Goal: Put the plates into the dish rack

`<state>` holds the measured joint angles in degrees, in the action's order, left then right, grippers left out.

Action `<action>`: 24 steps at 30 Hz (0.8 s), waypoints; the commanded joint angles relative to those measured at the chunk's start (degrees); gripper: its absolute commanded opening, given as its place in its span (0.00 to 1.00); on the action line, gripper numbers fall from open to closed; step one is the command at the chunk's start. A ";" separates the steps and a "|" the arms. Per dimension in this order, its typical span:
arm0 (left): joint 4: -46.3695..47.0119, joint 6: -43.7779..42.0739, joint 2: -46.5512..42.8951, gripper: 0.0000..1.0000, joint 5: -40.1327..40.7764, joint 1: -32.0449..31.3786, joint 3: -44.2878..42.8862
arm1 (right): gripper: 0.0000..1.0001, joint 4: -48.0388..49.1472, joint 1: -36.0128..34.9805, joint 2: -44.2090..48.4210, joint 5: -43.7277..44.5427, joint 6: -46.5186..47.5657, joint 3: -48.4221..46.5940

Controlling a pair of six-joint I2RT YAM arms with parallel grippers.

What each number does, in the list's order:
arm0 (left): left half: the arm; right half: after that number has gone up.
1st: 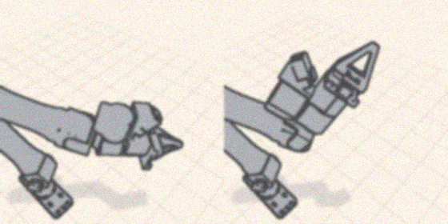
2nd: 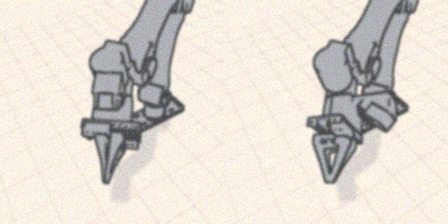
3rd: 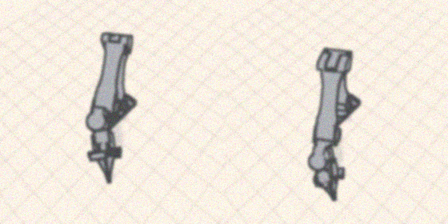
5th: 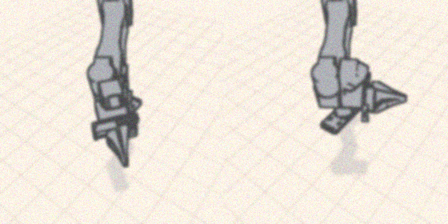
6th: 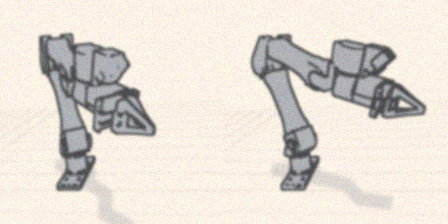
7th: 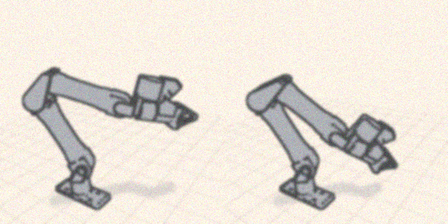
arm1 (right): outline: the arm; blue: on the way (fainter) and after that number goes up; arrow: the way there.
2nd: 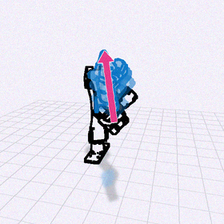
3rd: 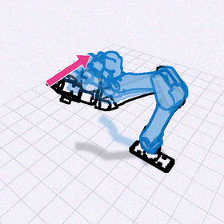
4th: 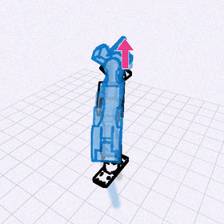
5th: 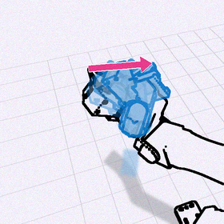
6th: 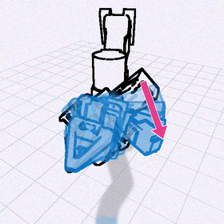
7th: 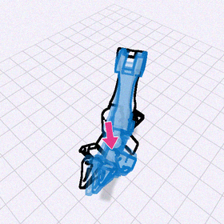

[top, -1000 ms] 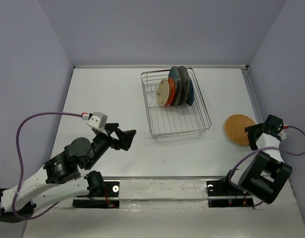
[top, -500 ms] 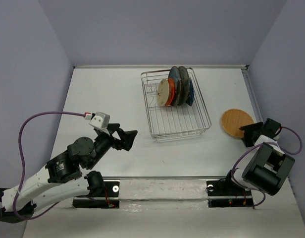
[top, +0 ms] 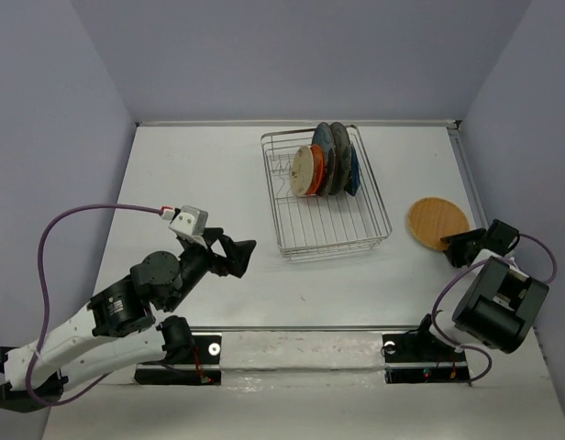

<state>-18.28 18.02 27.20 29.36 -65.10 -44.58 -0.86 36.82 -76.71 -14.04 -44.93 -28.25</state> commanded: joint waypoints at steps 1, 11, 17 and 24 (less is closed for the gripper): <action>2.02 -1.06 0.66 0.99 1.75 0.41 0.63 | 0.25 1.21 0.36 -2.57 -0.81 -0.16 1.09; 1.58 -0.88 3.29 0.99 2.98 0.50 0.81 | 0.07 2.72 0.36 18.76 4.02 1.51 5.14; 1.32 -0.79 5.49 0.99 3.94 0.50 0.90 | 0.07 -5.71 0.36 34.59 4.73 4.23 -0.83; 1.32 -0.53 5.76 0.99 6.32 1.11 0.90 | 0.07 -7.93 -3.94 39.09 2.27 2.74 -9.80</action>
<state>-18.52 18.04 33.06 32.47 -64.73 -43.83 -10.52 35.88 -39.42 -9.98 -41.76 -30.87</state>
